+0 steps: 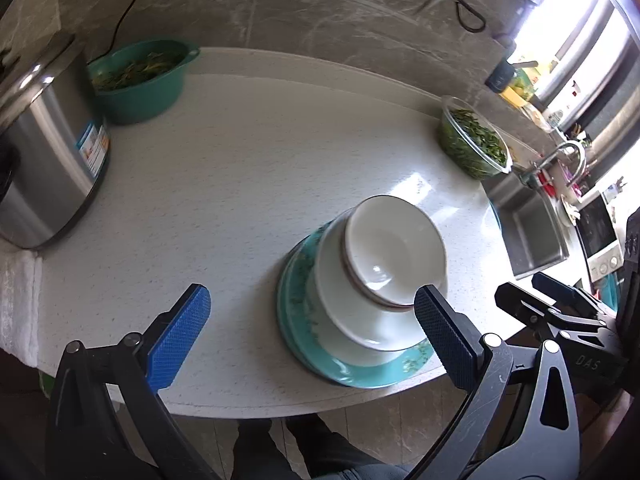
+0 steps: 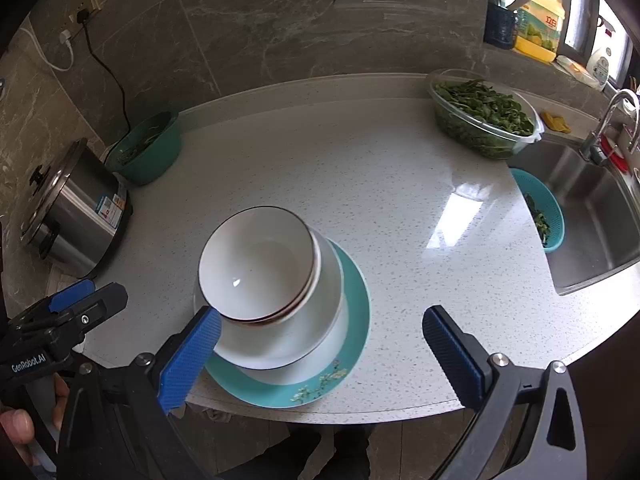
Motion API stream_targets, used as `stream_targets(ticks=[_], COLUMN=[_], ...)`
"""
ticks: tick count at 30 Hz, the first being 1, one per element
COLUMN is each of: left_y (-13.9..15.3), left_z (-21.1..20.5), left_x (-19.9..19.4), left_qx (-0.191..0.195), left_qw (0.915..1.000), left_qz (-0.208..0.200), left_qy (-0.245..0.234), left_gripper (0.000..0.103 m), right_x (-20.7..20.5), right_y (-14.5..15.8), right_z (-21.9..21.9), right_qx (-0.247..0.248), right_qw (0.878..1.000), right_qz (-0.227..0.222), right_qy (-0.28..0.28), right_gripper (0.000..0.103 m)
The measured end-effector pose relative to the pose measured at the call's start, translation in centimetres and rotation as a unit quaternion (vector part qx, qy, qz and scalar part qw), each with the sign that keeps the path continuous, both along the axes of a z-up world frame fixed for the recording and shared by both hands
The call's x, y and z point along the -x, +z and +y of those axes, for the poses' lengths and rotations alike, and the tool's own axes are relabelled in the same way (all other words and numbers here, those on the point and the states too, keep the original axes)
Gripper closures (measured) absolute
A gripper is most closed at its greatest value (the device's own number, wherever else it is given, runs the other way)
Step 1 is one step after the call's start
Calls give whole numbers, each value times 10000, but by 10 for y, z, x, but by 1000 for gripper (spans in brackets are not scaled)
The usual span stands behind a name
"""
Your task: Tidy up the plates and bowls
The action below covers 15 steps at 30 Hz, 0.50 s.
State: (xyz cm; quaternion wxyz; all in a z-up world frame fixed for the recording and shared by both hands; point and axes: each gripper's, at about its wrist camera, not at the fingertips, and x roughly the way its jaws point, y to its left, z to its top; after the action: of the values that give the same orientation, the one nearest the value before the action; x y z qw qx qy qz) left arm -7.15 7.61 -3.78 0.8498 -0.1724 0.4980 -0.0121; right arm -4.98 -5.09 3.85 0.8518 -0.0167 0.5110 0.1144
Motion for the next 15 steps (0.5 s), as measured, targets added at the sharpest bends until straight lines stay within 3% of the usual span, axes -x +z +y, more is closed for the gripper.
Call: stream_targets(ticks=[4,15], left_y=[-1,-8], left_z=[18,20], left_x=[7,12], left_qx=[150,-660], left_qw=[9998,9973], left_qz=[12,244], left_qy=[134,198], left_gripper=[0,0], right_x=[1,8], right_y=[-4,-11], right_z=[14,47], right_qx=[22,75], right_qw=[9999,9993], right_qz=[38,101], right_qy=[154,356], right_gripper=[0,0])
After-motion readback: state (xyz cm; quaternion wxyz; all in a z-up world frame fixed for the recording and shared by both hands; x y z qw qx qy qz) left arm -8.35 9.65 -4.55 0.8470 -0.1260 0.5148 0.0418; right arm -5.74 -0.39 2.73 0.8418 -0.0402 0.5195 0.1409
